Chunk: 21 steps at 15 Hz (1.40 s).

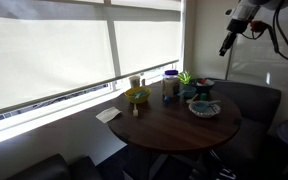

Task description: Pick up the blue lid from the clear jar of sugar and put it on the table

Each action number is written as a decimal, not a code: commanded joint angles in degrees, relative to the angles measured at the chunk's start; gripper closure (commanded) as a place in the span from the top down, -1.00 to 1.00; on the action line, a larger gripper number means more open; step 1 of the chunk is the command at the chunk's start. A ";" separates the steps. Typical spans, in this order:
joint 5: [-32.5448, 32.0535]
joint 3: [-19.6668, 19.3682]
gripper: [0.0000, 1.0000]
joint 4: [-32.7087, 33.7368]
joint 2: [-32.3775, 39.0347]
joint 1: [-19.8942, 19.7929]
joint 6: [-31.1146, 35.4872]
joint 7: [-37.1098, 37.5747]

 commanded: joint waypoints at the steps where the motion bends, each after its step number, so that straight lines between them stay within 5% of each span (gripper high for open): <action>1: 1.18 2.36 1.00 13.36 9.97 -1.59 -5.44 -8.88; 2: 1.65 3.11 1.00 15.31 11.26 -2.26 -5.79 -9.39; 3: 0.66 4.24 1.00 8.68 6.94 -3.27 -2.78 -6.42; 14: 0.67 5.28 1.00 13.85 10.75 -4.29 -4.26 -8.26; 17: 6.25 6.22 1.00 22.85 20.61 -5.43 -5.49 -7.41; 21: 5.04 10.22 1.00 33.07 31.22 -7.23 -7.38 -5.80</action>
